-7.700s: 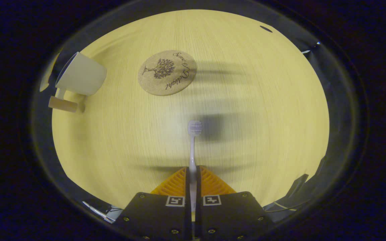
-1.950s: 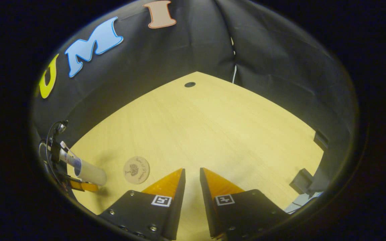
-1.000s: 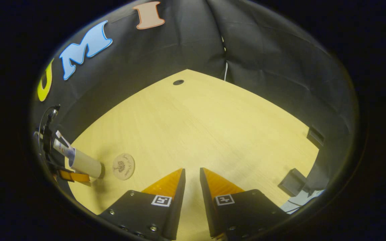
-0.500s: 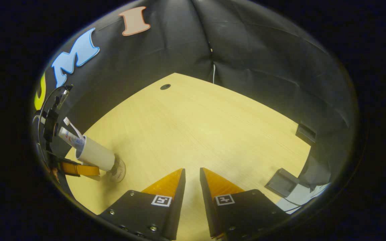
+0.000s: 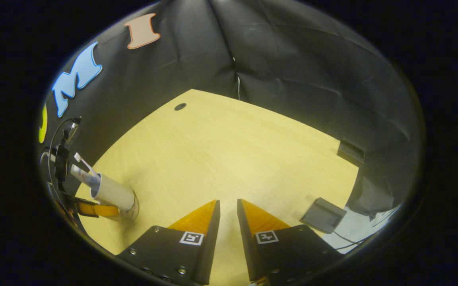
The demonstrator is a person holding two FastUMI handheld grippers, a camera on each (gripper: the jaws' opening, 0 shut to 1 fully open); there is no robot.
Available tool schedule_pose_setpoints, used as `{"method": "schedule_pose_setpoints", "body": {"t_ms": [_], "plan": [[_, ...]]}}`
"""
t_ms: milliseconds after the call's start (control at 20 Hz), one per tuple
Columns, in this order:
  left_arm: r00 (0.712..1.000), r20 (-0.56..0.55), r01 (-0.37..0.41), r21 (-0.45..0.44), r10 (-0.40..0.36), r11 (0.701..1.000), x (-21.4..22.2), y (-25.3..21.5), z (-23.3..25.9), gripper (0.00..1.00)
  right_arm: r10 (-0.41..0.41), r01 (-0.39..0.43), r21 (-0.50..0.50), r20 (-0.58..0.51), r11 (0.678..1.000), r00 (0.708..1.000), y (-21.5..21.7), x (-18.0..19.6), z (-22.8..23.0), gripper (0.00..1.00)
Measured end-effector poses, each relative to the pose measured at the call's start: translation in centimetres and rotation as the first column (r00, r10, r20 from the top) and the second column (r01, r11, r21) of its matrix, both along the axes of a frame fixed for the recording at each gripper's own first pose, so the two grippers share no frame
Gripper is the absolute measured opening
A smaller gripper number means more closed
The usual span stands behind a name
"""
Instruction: Put the toothbrush and toothpaste on the desktop into the cup, then pick up the cup and place it on the coaster on the desktop.
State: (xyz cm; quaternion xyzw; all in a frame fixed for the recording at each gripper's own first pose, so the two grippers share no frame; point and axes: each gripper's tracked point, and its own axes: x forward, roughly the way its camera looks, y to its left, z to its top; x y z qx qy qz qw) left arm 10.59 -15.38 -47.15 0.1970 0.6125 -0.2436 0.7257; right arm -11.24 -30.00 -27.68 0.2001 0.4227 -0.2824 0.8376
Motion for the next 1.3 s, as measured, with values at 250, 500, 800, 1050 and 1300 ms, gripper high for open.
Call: {"method": "schedule_pose_setpoints", "body": {"t_ms": [250,500,800,1050,1300], "plan": [[0.997,0.055,0.055,0.006,-0.055,0.998,0.7,-0.1,0.7,0.37,0.037,-0.037,0.003,0.001,0.999,0.999,1.3,1.2,-0.3,0.33],[0.995,0.094,0.039,-0.030,-0.036,0.999,1.0,0.0,2.8,0.40,0.116,-0.116,0.005,0.011,0.993,0.993,3.6,3.3,0.4,0.33],[0.982,0.181,-0.029,-0.109,0.048,0.994,-1.0,2.7,7.2,0.46,0.297,-0.297,-0.009,0.050,0.955,0.953,8.0,7.3,2.4,0.33],[0.927,0.356,-0.075,-0.127,0.116,0.989,-2.0,6.4,14.0,0.40,0.472,-0.472,-0.028,0.103,0.881,0.876,13.3,10.2,5.2,0.33],[0.800,0.564,-0.147,-0.143,0.202,0.979,-2.8,7.6,21.5,0.40,0.644,-0.636,-0.102,0.174,0.765,0.745,18.5,11.6,9.5,0.33]]}}
